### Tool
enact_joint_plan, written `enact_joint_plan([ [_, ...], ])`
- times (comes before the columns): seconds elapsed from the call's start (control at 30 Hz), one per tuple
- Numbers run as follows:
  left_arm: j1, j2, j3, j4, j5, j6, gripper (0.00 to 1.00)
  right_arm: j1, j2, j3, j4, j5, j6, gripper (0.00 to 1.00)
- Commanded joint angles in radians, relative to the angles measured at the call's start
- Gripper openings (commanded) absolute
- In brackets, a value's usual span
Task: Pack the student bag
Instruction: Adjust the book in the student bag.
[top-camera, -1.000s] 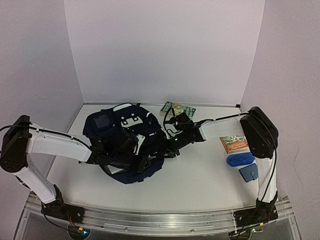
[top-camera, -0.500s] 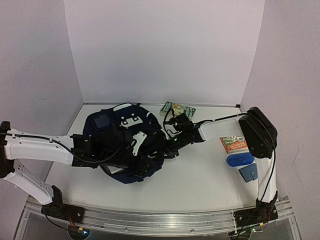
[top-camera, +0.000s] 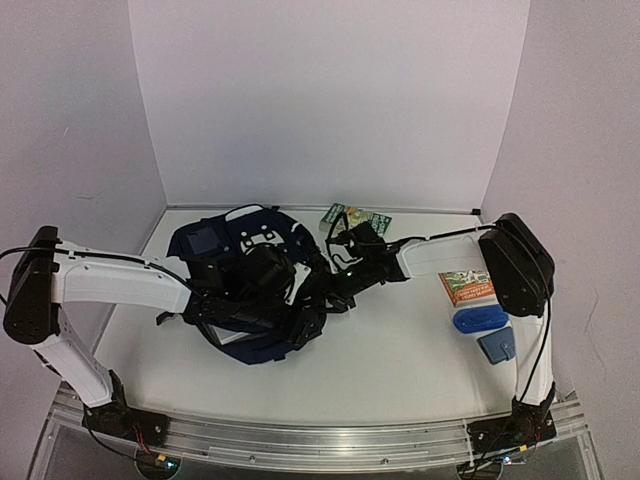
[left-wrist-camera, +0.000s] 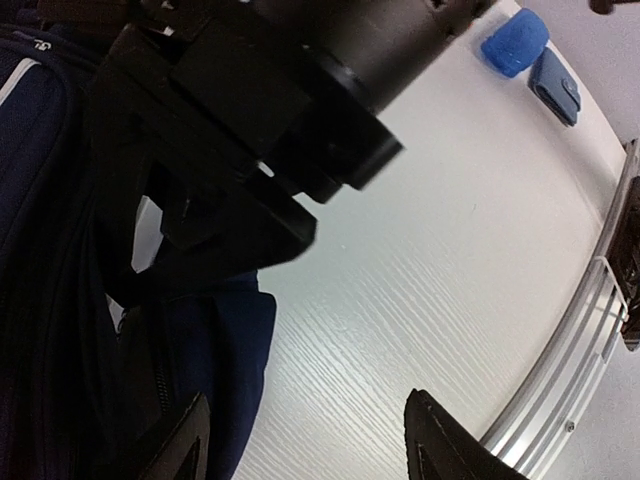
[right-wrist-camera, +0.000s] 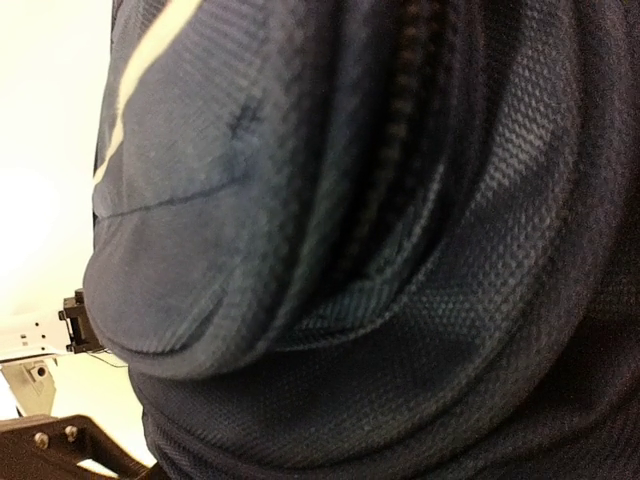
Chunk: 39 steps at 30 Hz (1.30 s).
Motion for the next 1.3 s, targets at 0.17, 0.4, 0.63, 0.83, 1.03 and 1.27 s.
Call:
enact_joint_plan([
  [0.17, 0.086, 0.046, 0.048, -0.042, -0.001, -0.073, 0.69, -0.004, 0.025, 0.051, 0.097, 0.011, 0.048, 0.53],
  [0.4, 0.109, 0.067, 0.045, -0.080, -0.002, -0.085, 0.69, -0.004, 0.035, 0.044, 0.118, 0.015, 0.062, 0.53],
  [0.63, 0.109, 0.072, 0.018, -0.087, 0.026, -0.105, 0.69, -0.006, 0.039, 0.046, 0.120, 0.018, 0.064, 0.53],
  [0.83, 0.108, 0.126, 0.052, -0.160, -0.074, -0.100, 0.70, -0.006, 0.046, 0.045, 0.125, 0.012, 0.075, 0.53],
  [1.03, 0.107, 0.173, 0.075, -0.159, -0.101, -0.086, 0.71, -0.006, 0.047, 0.041, 0.132, 0.010, 0.081, 0.52],
  [1.27, 0.104, 0.101, -0.029, 0.091, 0.091, -0.023, 0.51, -0.006, 0.072, 0.050, 0.164, -0.010, 0.109, 0.51],
])
